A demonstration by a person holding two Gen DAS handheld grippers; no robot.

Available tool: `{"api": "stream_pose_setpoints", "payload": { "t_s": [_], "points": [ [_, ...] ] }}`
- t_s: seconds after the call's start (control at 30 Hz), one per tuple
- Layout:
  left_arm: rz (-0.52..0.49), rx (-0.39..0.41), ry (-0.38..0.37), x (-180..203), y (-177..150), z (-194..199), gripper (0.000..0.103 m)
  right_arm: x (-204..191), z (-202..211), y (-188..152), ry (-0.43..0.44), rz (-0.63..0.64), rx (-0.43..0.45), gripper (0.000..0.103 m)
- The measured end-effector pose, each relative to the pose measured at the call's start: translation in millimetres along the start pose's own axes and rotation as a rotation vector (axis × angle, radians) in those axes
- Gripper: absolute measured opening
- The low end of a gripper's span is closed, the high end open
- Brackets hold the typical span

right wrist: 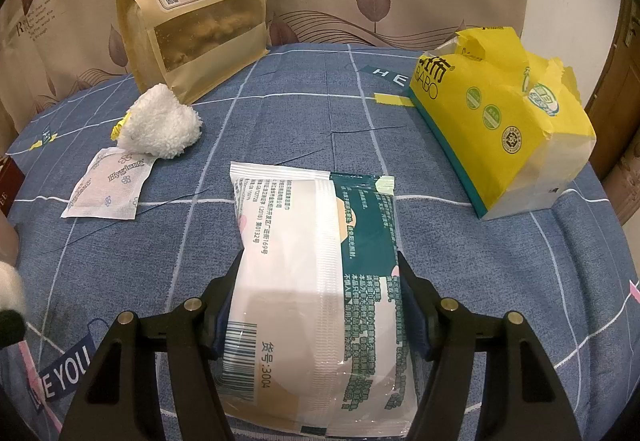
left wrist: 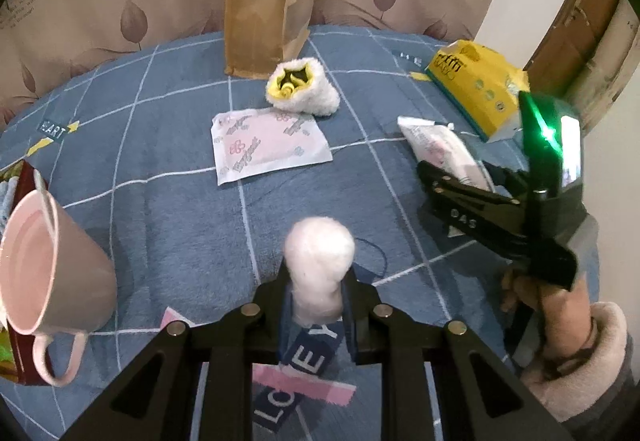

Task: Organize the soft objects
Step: 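Carry the cotton ball into the gold tin and open the left gripper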

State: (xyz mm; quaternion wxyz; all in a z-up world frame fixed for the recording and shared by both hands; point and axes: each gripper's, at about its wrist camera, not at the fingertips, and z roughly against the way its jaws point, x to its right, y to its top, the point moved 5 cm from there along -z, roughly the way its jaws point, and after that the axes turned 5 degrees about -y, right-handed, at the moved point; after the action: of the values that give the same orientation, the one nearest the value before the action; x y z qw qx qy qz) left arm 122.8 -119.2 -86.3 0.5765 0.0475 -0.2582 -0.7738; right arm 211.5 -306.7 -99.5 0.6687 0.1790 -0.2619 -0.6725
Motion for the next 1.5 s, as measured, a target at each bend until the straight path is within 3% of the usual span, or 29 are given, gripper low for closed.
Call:
{"api": "stream_pose_setpoints", "payload": {
  "t_s": [0.63, 0.9, 1.5],
  "points": [
    [0.02, 0.1, 0.03, -22, 6, 65, 0.021, 0, -1, 0, 0.0, -0.002, 0.0, 0.064],
    [0.054, 0.153, 0.097, -54, 10, 97, 0.021, 0, -1, 0, -0.001, -0.002, 0.0, 0.064],
    [0.143, 0.193, 0.225, -126, -9, 143, 0.021, 0, -1, -1, -0.004, -0.001, 0.001, 0.064]
  ]
}}
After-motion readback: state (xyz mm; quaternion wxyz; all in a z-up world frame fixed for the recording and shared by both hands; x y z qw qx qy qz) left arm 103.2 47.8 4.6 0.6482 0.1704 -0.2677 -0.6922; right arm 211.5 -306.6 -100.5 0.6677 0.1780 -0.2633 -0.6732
